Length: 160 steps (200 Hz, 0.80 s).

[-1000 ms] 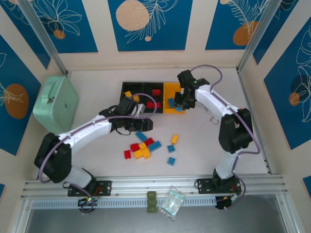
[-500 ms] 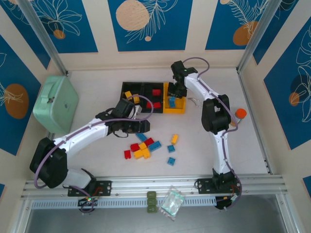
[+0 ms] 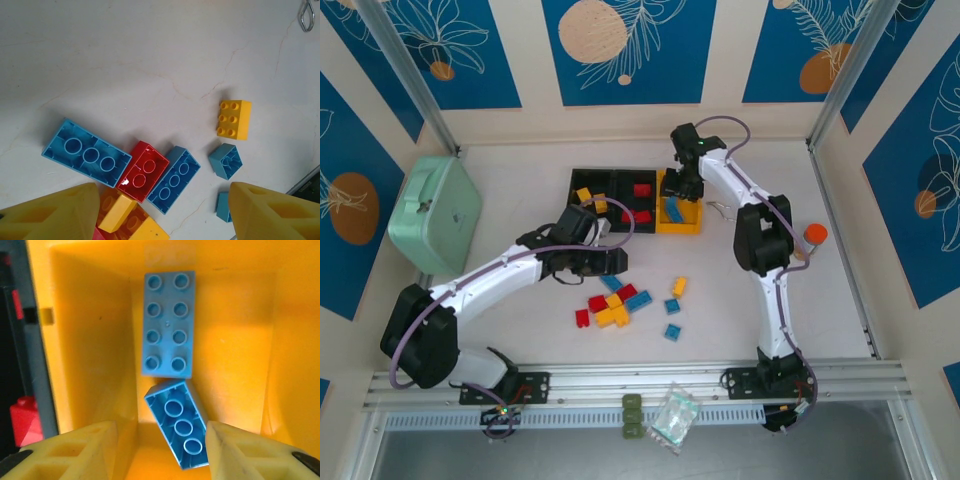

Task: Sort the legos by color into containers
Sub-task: Place the lego in the container.

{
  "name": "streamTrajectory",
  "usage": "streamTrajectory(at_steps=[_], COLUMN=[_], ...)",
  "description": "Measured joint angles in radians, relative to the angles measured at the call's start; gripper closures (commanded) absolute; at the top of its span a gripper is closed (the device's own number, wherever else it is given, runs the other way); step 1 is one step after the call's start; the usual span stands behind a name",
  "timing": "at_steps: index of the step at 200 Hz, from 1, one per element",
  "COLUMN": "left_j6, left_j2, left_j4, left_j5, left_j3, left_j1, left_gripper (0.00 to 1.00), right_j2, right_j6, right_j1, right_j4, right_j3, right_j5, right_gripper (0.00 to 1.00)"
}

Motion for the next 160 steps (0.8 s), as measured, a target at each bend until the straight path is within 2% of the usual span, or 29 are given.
streamTrajectory(at_steps=[84, 115, 160], left_j6=[-0.002, 0.009, 0.110], left_j2=[0.000, 0.000, -0.013], left_j4=[0.000, -0.002, -0.011], left_j5=[-0.051, -0.056, -0.038], left_j3=[0.000, 0.000, -0.020], left_j1=[0.010, 0.011, 0.011], left_gripper=[0.31, 0.31, 0.32], right_j2=[-0.575, -0.676, -0.729], right_j6=[0.006, 0.031, 0.118], right_j1=[0.066, 0.099, 0.145], right_j4=[0.151, 0.169, 0.167], right_j3=[-0.531, -0.703, -0.871], right_j5=[-0.024, -0.031, -0.030], right_gripper=[0.48, 0.46, 0.44])
